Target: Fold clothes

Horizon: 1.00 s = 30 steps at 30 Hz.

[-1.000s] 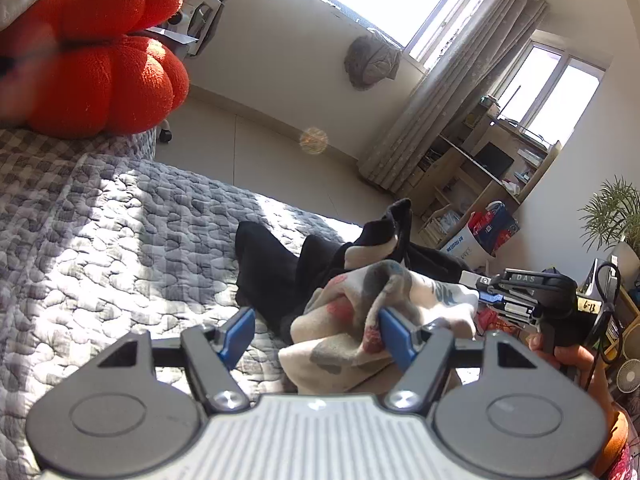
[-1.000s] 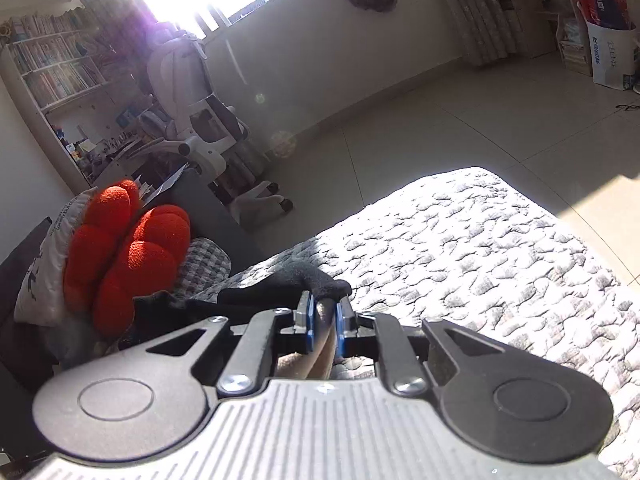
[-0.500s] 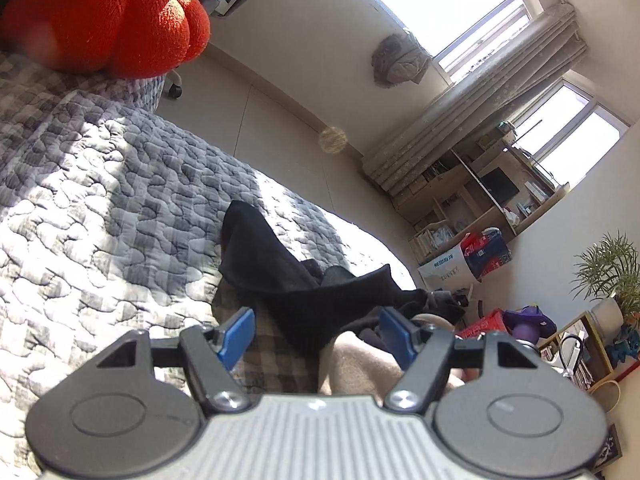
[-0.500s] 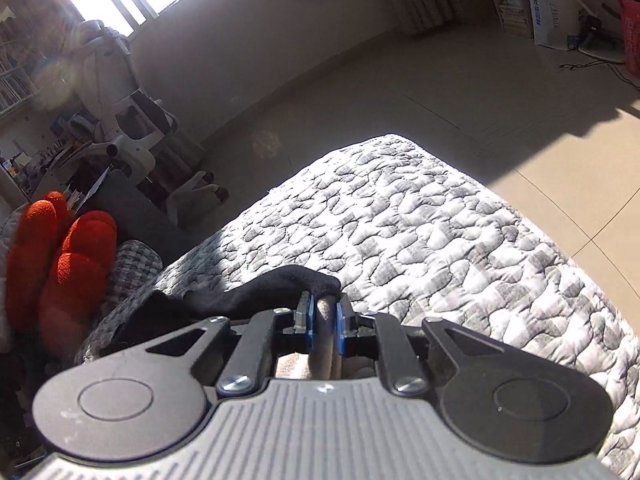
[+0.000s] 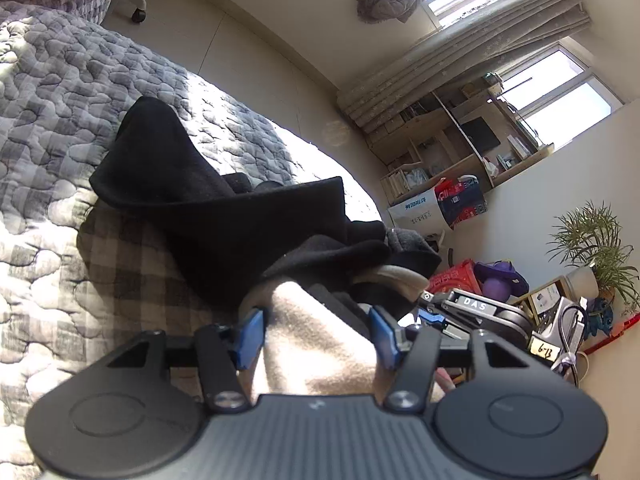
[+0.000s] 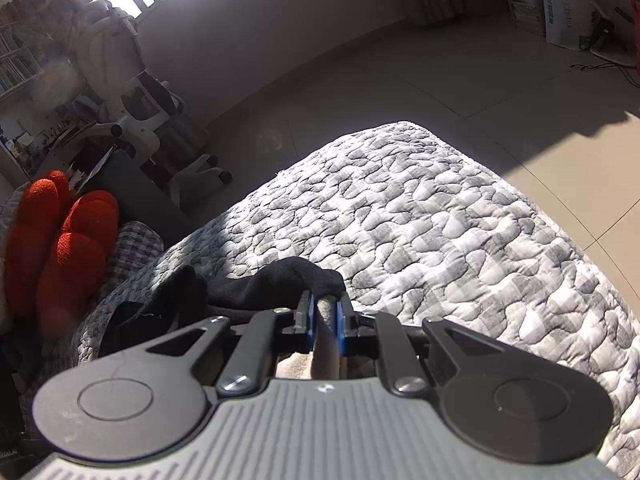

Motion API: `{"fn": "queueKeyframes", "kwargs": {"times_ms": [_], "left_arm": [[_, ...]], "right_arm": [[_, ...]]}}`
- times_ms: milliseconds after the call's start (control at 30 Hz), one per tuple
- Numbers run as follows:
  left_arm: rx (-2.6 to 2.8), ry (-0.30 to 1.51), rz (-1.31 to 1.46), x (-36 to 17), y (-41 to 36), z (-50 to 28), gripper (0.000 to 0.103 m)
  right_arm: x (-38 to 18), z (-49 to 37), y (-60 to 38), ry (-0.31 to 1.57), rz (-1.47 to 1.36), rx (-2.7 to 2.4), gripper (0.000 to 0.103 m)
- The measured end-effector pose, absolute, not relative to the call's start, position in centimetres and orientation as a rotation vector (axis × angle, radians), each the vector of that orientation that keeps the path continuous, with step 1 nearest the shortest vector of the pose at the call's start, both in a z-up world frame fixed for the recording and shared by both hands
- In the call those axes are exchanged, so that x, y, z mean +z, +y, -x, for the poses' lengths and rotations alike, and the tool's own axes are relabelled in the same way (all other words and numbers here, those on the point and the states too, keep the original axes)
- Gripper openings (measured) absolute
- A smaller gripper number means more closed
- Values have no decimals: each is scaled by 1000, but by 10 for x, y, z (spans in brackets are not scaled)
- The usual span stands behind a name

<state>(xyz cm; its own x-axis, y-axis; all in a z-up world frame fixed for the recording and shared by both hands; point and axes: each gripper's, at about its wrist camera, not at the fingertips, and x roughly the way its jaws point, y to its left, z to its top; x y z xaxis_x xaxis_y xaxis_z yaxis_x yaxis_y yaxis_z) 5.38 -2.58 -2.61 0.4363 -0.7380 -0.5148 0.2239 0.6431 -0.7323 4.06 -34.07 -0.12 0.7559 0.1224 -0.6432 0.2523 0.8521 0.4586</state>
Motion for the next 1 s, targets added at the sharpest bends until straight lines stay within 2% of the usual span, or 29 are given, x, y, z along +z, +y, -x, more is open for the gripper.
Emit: {"fn": "queueKeyframes", "kwargs": {"times_ms": [33,133,633,1000], "left_arm": [[-642,931,621,-24,-27,-51,27],[-584,878,584,-12,-22,-41,20],[-226,357,513,73,65,21,17],[-47,310,486,71,97,9,15]], "right_arm": [[0,-40,-340,717,-555,-73,14],[7,-35,-339,683,-559,-61,14],[71,7,-316,327,-490,-34,14],[67,-6,-288,287,-422,-29,14]]}}
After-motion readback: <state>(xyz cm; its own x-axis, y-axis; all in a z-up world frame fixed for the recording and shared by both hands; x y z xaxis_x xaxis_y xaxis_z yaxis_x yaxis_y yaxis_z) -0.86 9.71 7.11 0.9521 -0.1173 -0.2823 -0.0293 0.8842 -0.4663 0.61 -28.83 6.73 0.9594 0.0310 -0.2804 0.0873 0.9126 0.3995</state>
